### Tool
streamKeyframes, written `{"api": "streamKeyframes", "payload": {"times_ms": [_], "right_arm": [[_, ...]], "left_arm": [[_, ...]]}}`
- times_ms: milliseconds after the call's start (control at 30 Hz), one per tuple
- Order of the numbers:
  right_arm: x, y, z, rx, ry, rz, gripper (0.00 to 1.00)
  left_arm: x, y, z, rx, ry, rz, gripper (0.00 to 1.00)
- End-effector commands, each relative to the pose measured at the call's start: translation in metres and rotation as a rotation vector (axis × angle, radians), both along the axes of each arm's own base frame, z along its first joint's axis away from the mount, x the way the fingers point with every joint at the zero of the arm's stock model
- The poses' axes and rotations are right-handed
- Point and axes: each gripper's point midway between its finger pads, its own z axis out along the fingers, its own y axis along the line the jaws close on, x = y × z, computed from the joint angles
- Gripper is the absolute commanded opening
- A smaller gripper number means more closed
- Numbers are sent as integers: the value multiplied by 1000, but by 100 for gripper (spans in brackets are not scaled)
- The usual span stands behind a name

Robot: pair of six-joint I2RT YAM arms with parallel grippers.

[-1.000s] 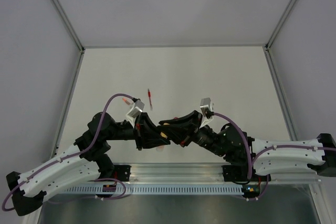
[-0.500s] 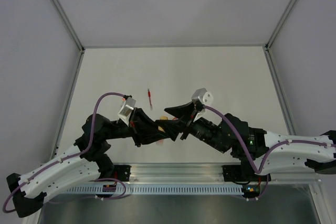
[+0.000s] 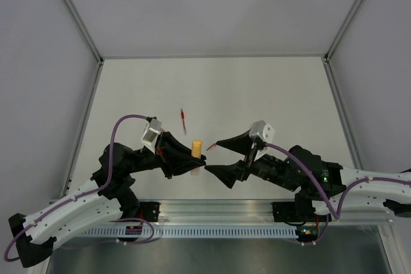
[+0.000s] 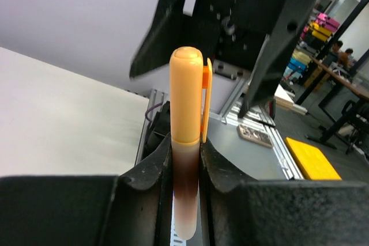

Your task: Insert the pens into the pen caps

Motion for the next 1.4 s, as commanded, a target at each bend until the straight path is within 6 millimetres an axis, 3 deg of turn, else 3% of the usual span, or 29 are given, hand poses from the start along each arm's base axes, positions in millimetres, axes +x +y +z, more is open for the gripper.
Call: {"api": "streamKeyframes", "payload": {"times_ms": [0,67,233,367,533,1200,1367], "right_arm": [[-22,21,-25,-56,-36,144,84],[-31,34,-35,-80,-42,200,82],[-30,53,-42,-82,-30,209,78],[-30,63,-39,-58,-21,208,68],[-30,74,-35,-19,-16,212,63],[-33,89,-14,80,-23,236,42],[-35,93,-15,68,-25,251,28]], "left_arm": [[7,6,24,-105,7,50,2],[8,10,29,-147,11,67,2],[8,14,39,-200,24,77,2],[6,21,45,-242,22,79,2],[6,22,43,-248,26,84,2],[0,30,36,-267,13,78,2],[-1,30,36,-278,18,75,2]]}}
